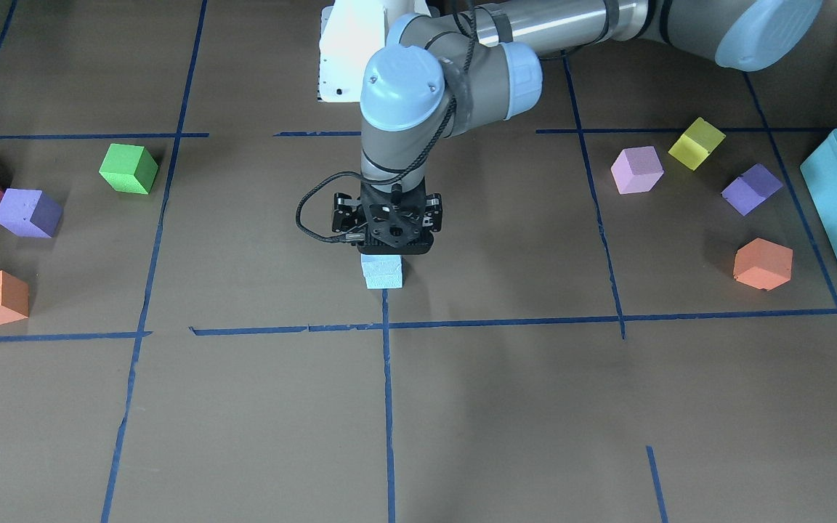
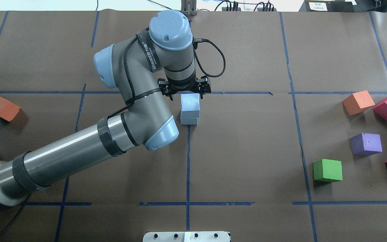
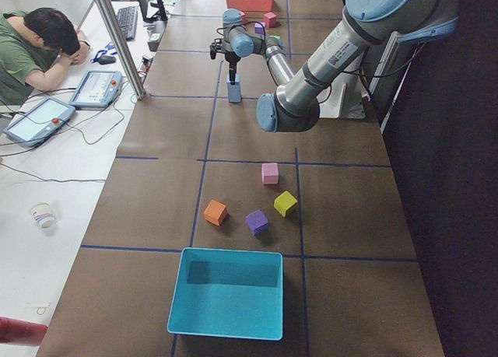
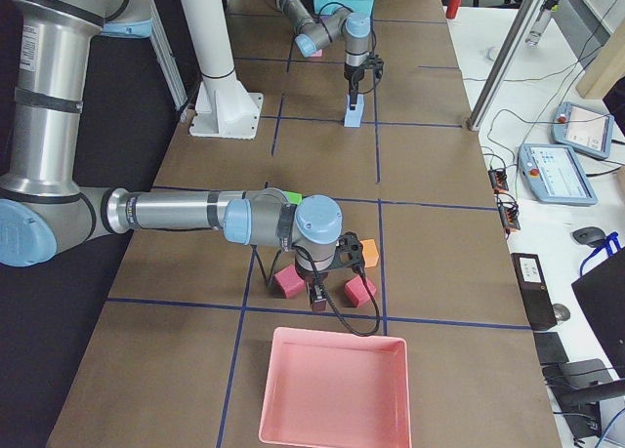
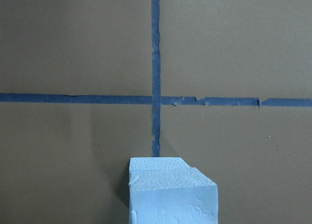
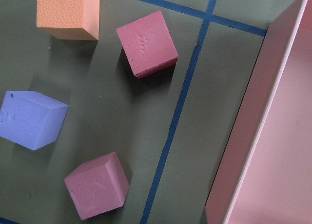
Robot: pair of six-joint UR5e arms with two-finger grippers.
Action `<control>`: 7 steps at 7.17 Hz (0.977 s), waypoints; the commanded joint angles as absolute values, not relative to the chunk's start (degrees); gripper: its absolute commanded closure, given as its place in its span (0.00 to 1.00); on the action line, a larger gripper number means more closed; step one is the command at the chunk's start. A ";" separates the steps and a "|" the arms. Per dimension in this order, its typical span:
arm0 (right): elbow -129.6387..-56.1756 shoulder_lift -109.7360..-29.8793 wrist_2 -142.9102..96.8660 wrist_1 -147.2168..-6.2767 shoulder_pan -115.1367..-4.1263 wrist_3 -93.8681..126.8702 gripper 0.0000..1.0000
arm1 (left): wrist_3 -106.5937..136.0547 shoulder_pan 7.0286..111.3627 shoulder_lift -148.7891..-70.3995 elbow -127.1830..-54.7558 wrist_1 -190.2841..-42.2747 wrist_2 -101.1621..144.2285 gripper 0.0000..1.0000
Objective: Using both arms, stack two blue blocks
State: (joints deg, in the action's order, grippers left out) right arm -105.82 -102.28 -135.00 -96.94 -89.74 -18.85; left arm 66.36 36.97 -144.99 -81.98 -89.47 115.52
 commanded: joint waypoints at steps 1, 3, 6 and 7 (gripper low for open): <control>-105.82 -102.22 -135.00 -96.94 -89.74 -18.81 0.01 | 58.06 41.03 -134.81 -92.48 -87.03 119.00 0.00; -105.56 -102.22 -134.91 -96.94 -89.74 -19.07 0.00 | 42.80 47.34 -119.17 -104.88 -86.75 121.01 0.00; -105.56 -102.22 -135.00 -96.94 -89.74 -18.98 0.00 | 4.63 68.04 -98.24 -108.99 -87.54 134.44 0.00; -105.56 -102.30 -135.00 -97.03 -89.74 -18.98 0.00 | -8.05 73.77 -94.35 -106.72 -87.54 135.52 0.00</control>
